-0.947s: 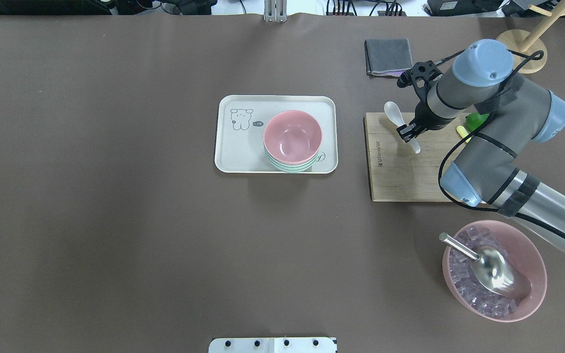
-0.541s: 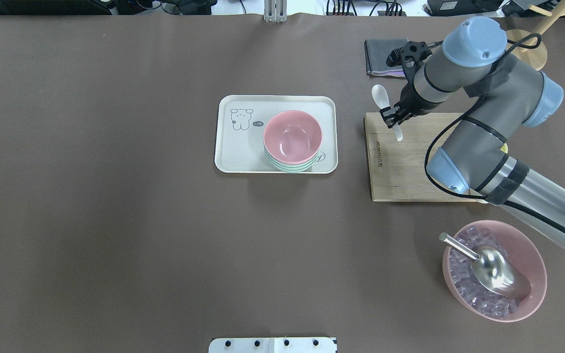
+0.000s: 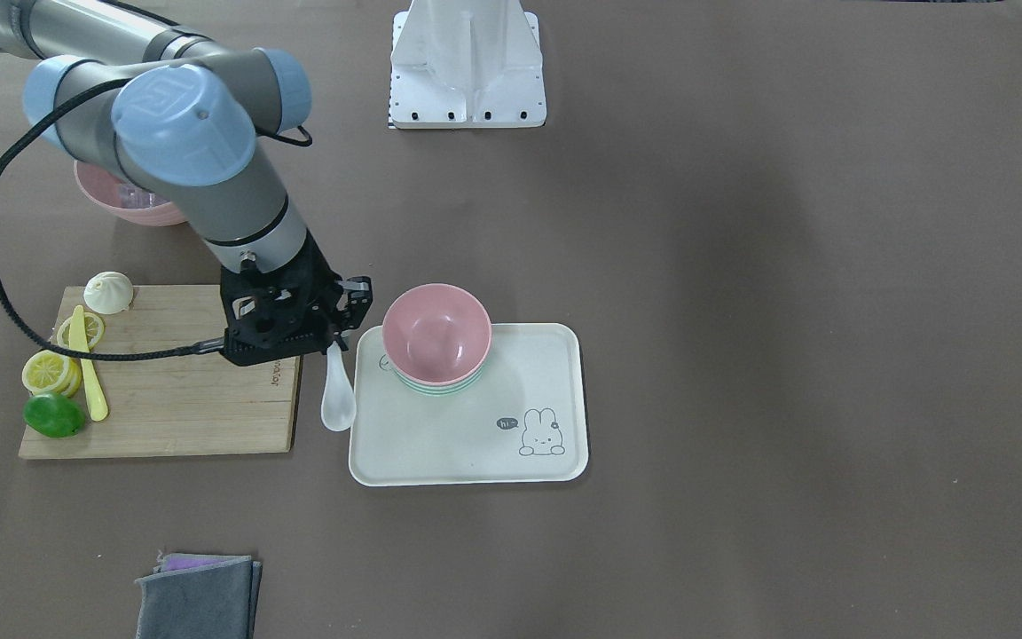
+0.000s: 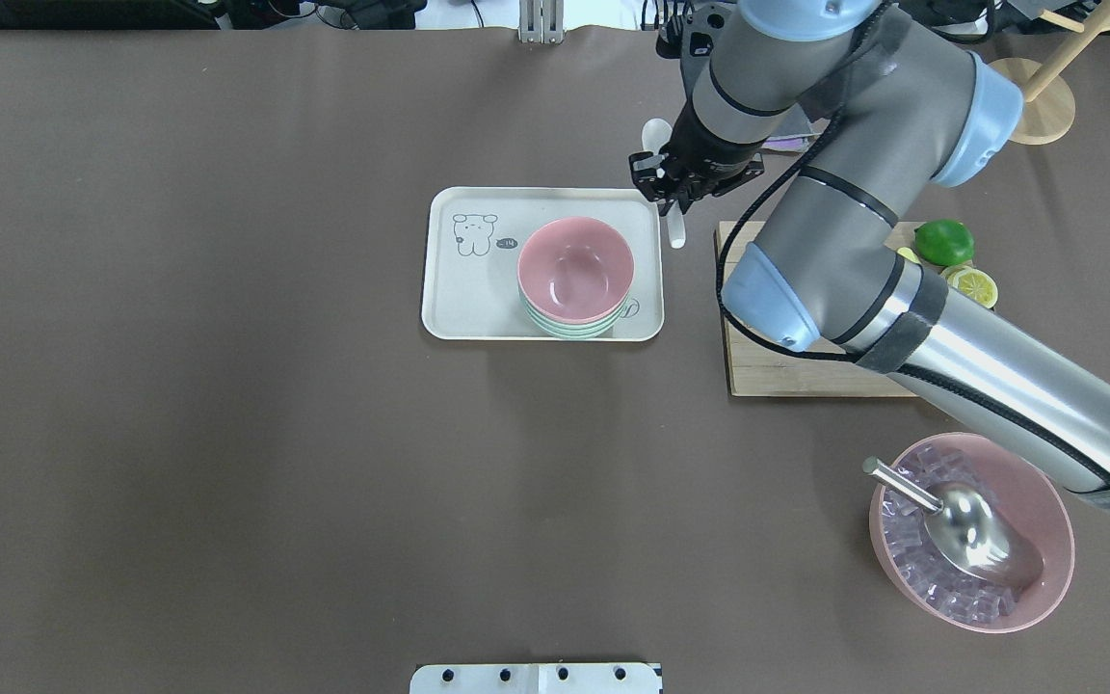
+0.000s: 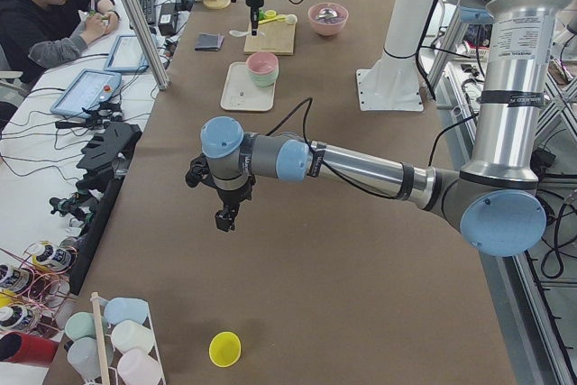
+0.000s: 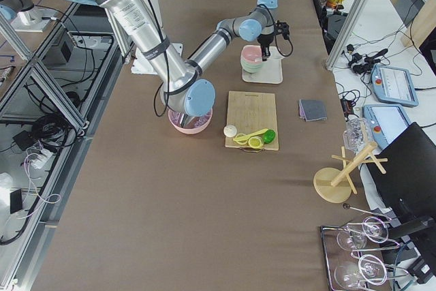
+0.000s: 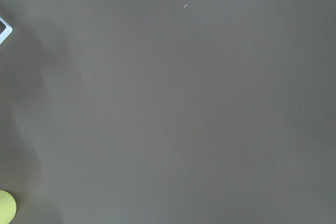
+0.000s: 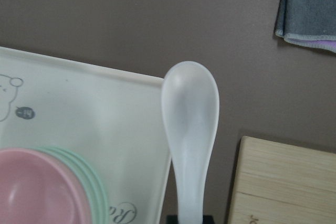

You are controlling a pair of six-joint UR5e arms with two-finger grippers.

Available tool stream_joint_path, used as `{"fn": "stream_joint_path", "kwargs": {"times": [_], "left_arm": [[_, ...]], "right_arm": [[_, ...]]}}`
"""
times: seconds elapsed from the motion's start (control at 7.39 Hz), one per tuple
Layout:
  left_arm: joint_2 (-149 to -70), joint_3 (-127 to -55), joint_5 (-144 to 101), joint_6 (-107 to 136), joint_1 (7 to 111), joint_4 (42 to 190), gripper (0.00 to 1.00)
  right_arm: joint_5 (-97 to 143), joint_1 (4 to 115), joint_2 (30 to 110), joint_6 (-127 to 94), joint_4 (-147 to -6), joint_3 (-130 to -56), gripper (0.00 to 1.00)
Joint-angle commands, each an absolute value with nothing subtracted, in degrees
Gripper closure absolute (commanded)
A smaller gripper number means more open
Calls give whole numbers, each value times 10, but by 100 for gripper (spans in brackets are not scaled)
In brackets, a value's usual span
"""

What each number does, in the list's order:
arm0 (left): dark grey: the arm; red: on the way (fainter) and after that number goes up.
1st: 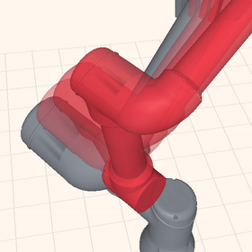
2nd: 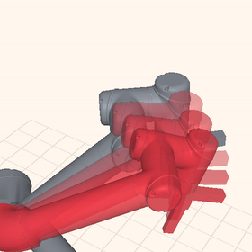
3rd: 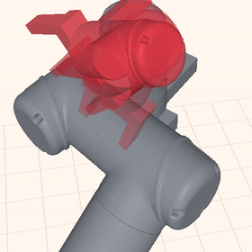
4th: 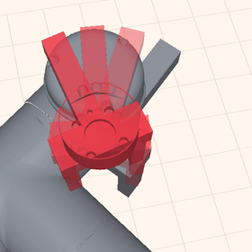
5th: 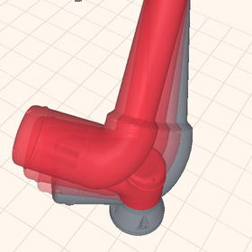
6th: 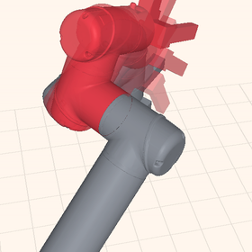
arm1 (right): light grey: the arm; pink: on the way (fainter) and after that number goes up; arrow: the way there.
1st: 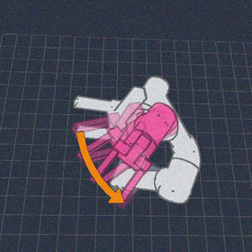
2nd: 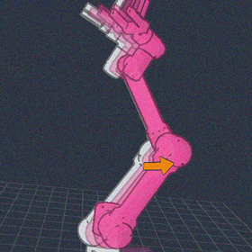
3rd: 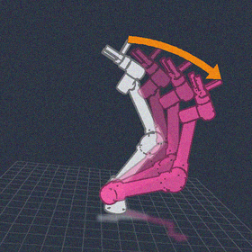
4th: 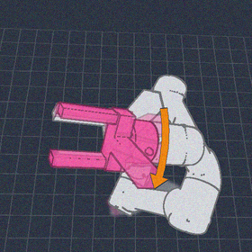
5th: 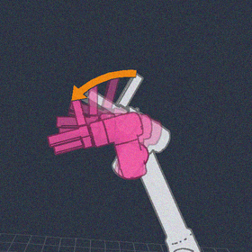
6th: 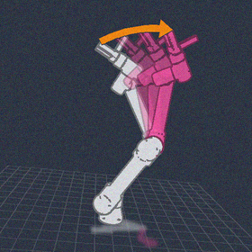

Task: Stack pink bowl on green and place spoon
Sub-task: 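Lift the white spoon with the right gripper and carry it over the pink bowl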

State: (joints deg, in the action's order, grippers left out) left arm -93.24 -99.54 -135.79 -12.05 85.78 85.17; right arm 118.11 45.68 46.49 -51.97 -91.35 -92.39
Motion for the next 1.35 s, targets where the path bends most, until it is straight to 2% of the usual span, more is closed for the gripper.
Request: {"fn": "stream_joint_path", "kwargs": {"times": [0.0, 0.41, 1.22], "left_arm": [[-933, -992, -1359, -120, 858, 852, 2], [-933, -991, -1359, -120, 857, 852, 2], [-933, -987, -1359, -119, 857, 852, 2]], "right_arm": [[1131, 403, 408, -574, -956, -912, 100], [1093, 359, 375, -588, -956, -839, 100], [1098, 354, 381, -586, -977, -839, 100]]}}
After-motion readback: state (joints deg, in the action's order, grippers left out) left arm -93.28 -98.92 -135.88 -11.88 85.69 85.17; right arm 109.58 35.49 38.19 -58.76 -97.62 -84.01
